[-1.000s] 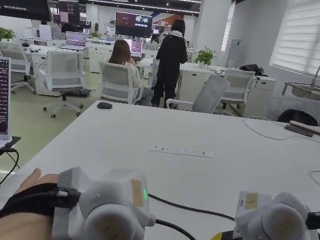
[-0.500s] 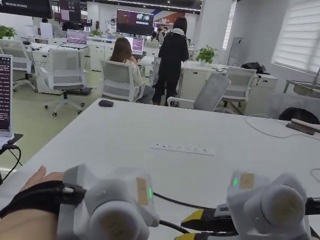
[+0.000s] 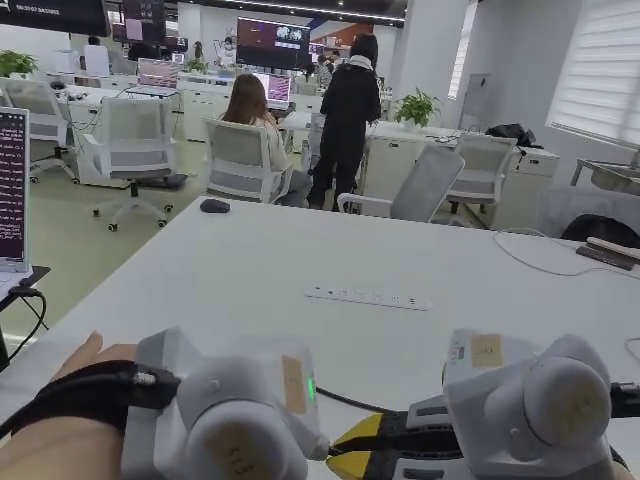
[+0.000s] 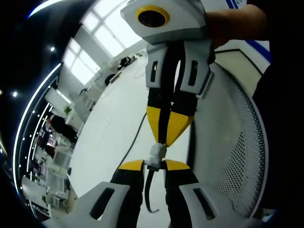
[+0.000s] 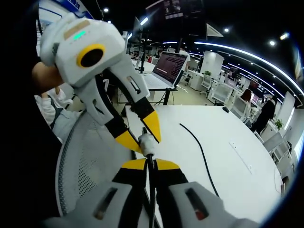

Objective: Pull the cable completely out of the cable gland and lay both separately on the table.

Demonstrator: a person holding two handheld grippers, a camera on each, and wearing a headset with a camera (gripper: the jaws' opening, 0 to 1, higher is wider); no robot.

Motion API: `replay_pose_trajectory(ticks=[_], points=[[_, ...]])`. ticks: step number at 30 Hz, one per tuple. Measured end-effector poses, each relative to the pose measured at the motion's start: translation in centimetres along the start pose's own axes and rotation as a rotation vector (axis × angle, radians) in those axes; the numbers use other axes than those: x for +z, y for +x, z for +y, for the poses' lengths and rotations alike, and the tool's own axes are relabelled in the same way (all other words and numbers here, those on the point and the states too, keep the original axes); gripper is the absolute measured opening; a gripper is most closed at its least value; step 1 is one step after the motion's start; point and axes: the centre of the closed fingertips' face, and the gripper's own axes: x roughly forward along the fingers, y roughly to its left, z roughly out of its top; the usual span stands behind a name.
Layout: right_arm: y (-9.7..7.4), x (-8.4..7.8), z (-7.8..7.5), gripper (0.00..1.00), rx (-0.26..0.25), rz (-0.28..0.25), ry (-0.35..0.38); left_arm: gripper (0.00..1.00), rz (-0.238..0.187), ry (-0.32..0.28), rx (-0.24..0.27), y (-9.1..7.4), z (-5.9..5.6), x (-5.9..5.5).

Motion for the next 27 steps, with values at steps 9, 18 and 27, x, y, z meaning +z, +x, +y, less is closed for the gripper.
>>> replay_pose_trajectory(ticks=[9,18,27], points=[[-0.4,-1.3,-0.2,0.03,-0.008,0.030,-0.010,0.17,-0.006,-0.009,-0.013,0.1,-0.1,0.0],[-1.3,-3.6,-1.1,0.03,-0.035,0.082,0.005,0.17,0.001,-0.022,0.003,-0.1,0.5,-0.4],[-1.8,-5.4,-2.0,0.04,-0.063,0.135,0.016,0.17,0.007,-0.032,0.014,-0.2,0.9,-0.7]])
